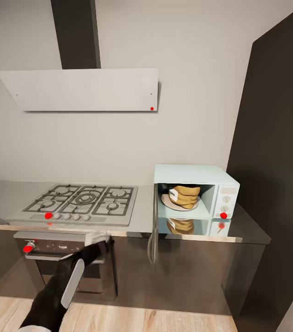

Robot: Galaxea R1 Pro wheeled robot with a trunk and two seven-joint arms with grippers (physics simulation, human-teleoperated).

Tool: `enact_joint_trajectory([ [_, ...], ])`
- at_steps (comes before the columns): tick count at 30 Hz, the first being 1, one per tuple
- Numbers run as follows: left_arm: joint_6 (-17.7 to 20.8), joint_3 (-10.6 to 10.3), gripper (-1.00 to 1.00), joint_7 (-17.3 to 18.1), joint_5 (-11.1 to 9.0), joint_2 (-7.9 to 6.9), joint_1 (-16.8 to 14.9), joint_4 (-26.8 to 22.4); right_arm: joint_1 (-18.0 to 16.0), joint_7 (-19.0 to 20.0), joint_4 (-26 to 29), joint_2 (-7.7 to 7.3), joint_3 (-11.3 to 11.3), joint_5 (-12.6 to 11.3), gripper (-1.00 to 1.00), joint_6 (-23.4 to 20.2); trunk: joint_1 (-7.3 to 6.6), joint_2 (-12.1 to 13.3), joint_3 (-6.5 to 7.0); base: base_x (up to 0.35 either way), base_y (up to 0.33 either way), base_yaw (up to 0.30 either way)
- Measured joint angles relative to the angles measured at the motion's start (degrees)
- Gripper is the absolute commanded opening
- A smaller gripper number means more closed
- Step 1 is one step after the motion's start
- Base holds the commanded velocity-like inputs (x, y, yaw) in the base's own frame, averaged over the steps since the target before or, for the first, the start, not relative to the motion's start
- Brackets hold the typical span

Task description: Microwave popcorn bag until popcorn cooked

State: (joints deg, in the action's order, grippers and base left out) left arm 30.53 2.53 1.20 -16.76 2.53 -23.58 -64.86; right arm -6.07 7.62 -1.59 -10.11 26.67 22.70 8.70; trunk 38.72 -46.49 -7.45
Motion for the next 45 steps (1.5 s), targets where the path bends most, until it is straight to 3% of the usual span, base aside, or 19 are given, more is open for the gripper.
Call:
enact_joint_trajectory([
  [1,1.0,0.0,1.0,0.0,-0.5,0.01,-1.3,-0.4,0.0,0.0,0.0,0.02,0.0,0.0,1.0,0.0,0.0,0.0,-0.01,0.0,0.0,0.0],
  [2,6.8,0.0,1.0,0.8,-4.8,-0.04,-3.9,-4.4,0.0,0.0,0.0,0.04,-0.1,-0.1,1.0,0.0,0.0,0.0,0.01,0.0,0.0,0.0],
  [4,11.0,-0.1,1.0,3.0,-7.5,-0.2,-5.9,-6.7,0.0,0.0,0.0,0.05,-0.1,-0.1,1.0,0.0,0.0,0.0,-0.01,0.0,0.0,0.0],
  [5,11.9,-0.2,1.0,4.6,-7.8,-0.25,-6.1,-7.0,0.0,0.0,0.0,0.05,-0.1,-0.1,1.0,0.0,0.0,0.0,-0.01,0.0,0.0,0.0],
  [7,13.0,-0.3,1.0,7.5,-7.9,-0.28,-6.3,-7.1,0.0,0.0,0.0,0.05,-0.1,-0.1,1.0,0.0,0.0,0.0,-0.01,0.0,0.0,0.0],
  [10,13.3,-0.5,1.0,9.1,-7.9,-0.36,-6.4,-7.1,0.0,0.0,0.0,0.05,-0.1,-0.1,1.0,0.0,0.0,0.0,-0.01,0.0,0.0,0.0],
  [13,13.3,-1.3,1.0,9.4,-7.8,-0.18,-6.4,-6.9,0.0,0.0,0.0,0.07,0.0,-0.1,1.0,0.0,0.0,0.0,-0.01,0.0,0.0,-0.013],
  [16,13.0,-4.8,1.0,9.0,-7.7,-0.15,-6.4,-6.0,0.0,-0.1,0.0,0.2,0.1,-0.4,1.0,-0.2,0.0,0.0,0.1,0.0,0.0,-0.139],
  [18,12.9,-5.4,1.0,8.9,-7.6,-0.11,-6.4,-5.1,0.0,-0.3,0.0,0.22,0.2,-0.5,1.0,-0.2,0.0,0.0,0.22,0.0,0.0,-0.192],
  [26,12.7,-6.0,1.0,8.9,-6.1,0.03,-6.4,-3.8,0.0,-0.3,0.0,0.22,0.2,-0.4,1.0,-0.2,0.0,0.0,0.76,0.0,0.0,-0.203],
  [30,12.7,-6.1,1.0,8.8,-5.7,0.77,-6.4,-4.0,0.0,-0.3,0.0,0.22,0.1,-0.4,1.0,-0.2,0.0,0.0,1.03,0.0,0.0,-0.205],
  [38,12.4,-8.1,1.0,8.6,-3.7,1.07,-6.4,-4.0,0.0,-0.3,0.0,0.22,0.1,-0.4,1.0,-0.2,0.0,0.0,1.56,0.0,0.0,-0.209],
  [45,12.1,-9.1,1.0,2.9,-4.0,1.78,-6.4,-4.2,0.0,-0.3,0.0,0.22,0.1,-0.4,1.0,-0.2,0.0,0.0,2.03,0.0,0.0,-0.21],
])
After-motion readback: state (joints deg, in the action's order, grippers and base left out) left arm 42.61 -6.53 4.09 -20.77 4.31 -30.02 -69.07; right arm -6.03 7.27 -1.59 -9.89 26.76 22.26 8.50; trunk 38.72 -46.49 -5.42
